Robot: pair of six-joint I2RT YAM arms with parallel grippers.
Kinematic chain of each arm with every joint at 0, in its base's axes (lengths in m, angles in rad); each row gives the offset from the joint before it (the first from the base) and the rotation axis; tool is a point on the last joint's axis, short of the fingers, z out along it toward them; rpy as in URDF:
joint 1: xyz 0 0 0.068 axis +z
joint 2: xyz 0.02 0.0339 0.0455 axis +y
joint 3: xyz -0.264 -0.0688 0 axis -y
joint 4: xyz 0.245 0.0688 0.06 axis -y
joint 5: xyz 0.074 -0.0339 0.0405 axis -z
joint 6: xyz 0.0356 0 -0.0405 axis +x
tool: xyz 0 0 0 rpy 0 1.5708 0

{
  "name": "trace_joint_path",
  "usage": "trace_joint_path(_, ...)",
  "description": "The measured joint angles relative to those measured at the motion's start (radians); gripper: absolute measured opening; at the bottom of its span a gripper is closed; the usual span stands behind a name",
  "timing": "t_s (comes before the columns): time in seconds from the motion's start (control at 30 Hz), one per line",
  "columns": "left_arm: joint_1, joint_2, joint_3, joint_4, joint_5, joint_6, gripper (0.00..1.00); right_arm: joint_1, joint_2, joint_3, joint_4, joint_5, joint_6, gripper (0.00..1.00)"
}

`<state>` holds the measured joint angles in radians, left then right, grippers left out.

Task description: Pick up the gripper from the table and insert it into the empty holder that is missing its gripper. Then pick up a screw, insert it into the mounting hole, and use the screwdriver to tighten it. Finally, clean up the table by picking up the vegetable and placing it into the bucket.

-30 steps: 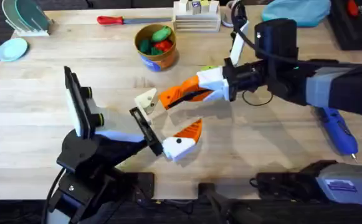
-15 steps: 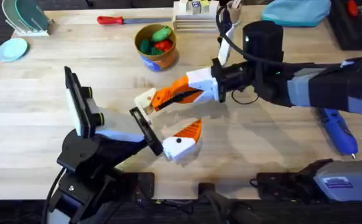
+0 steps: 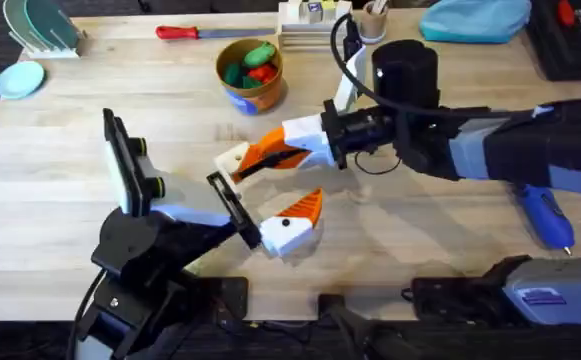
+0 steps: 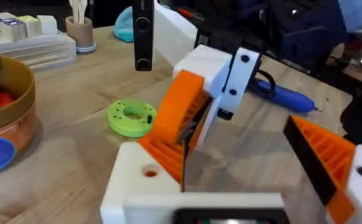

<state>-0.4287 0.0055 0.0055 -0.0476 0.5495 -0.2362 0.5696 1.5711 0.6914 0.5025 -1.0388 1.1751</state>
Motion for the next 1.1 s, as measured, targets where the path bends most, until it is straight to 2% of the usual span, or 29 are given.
trace_joint_path(0.33, 0.003, 0.0, 0.0, -0.001, -0.026, -0.012, 0.993, 0.015, 0.063, 0.001, 0.118, 0.019, 0.037, 0.007)
trace_joint_path(0.53, 0.006, 0.0, 0.0, 0.0, -0.029, -0.012, 0.993, 0.017, 0.064, 0.001, 0.123, 0.024, 0.049, 0.013)
trace_joint_path(0.67, 0.007, 0.0, 0.0, 0.0, -0.028, -0.011, 0.993, 0.015, 0.065, 0.001, 0.123, 0.022, 0.052, 0.097)
trace_joint_path(0.8, 0.007, 0.0, 0.0, 0.0, -0.027, -0.009, 0.993, 0.012, 0.068, 0.001, 0.121, 0.021, 0.052, 0.228)
trace_joint_path(1.1, 0.005, 0.0, 0.0, 0.001, -0.026, -0.004, 0.993, 0.002, 0.071, 0.001, 0.117, 0.009, 0.052, 0.307)
